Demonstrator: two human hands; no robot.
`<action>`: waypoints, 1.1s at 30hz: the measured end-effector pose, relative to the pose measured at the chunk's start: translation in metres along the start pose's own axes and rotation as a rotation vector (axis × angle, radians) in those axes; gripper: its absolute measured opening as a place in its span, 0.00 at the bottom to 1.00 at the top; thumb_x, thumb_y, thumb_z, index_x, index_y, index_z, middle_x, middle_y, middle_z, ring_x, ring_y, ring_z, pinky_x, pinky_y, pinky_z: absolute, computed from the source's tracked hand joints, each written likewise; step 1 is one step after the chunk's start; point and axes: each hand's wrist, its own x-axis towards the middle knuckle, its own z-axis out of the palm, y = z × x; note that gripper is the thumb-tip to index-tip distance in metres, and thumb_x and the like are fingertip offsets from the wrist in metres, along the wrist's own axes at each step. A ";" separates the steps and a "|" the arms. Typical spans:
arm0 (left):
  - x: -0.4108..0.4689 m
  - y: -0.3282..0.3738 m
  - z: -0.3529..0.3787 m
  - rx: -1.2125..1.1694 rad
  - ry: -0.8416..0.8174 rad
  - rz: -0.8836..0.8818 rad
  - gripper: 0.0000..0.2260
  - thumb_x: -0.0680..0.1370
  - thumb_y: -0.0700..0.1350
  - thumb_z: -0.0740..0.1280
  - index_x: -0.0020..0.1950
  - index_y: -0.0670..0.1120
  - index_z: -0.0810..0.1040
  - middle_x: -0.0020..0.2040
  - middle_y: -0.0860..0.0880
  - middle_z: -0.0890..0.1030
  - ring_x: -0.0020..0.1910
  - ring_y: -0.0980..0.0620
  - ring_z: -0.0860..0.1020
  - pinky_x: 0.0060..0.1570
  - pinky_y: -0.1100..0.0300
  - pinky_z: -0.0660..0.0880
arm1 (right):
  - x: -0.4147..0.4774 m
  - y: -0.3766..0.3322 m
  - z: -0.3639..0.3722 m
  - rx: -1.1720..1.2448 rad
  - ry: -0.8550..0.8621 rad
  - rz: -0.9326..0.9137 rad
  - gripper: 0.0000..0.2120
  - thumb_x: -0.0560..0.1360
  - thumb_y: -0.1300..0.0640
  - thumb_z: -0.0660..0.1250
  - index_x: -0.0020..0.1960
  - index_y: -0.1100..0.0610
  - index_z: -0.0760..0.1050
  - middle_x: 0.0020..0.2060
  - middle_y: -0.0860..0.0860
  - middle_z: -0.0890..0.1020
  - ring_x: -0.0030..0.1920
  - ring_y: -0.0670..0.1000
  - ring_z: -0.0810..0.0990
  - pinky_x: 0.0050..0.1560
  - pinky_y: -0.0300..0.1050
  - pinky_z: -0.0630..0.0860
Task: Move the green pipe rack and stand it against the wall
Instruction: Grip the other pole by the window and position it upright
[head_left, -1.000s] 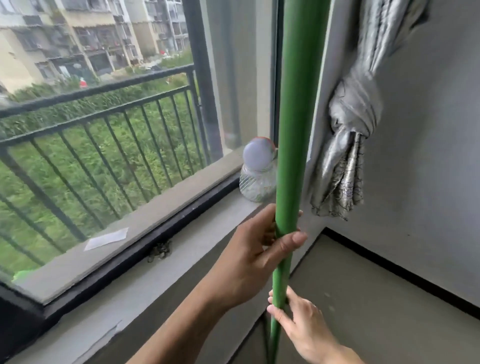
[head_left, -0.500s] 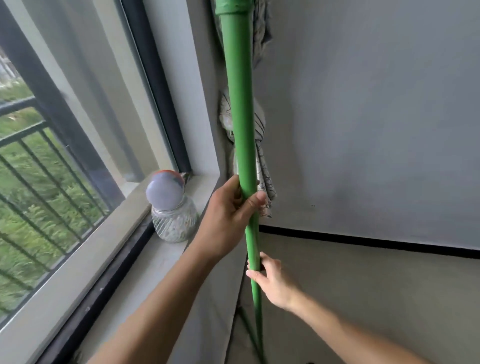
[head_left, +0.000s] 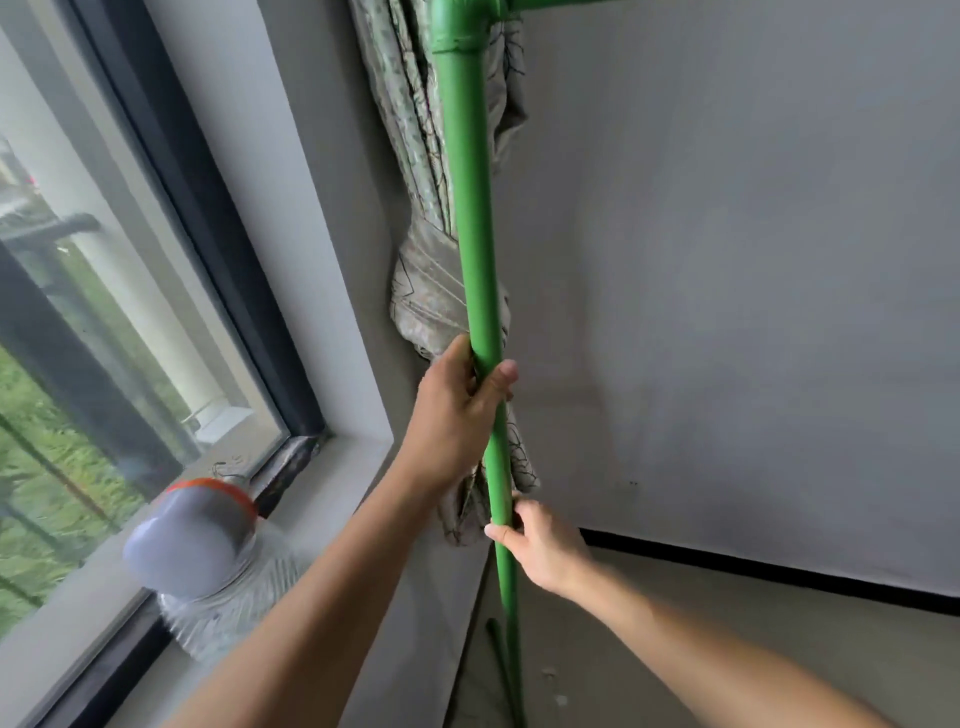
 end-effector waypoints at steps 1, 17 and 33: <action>0.011 -0.003 0.009 -0.003 0.011 -0.003 0.13 0.74 0.50 0.65 0.47 0.40 0.73 0.40 0.41 0.83 0.41 0.40 0.82 0.45 0.40 0.78 | 0.012 0.006 -0.006 0.010 0.000 0.008 0.10 0.74 0.45 0.66 0.50 0.50 0.75 0.42 0.52 0.84 0.43 0.57 0.82 0.46 0.50 0.78; 0.200 -0.073 0.086 -0.027 -0.122 0.047 0.15 0.74 0.51 0.65 0.44 0.39 0.68 0.39 0.33 0.79 0.39 0.35 0.80 0.40 0.39 0.77 | 0.199 0.062 -0.061 -0.020 0.177 0.151 0.10 0.74 0.49 0.69 0.45 0.56 0.76 0.34 0.52 0.80 0.37 0.56 0.79 0.38 0.49 0.74; 0.303 -0.106 0.096 0.183 -0.049 -0.027 0.07 0.79 0.44 0.60 0.53 0.43 0.65 0.39 0.40 0.79 0.35 0.42 0.78 0.35 0.45 0.74 | 0.325 0.064 -0.082 -0.102 0.030 0.083 0.17 0.76 0.43 0.65 0.58 0.53 0.74 0.47 0.54 0.86 0.44 0.57 0.84 0.45 0.54 0.81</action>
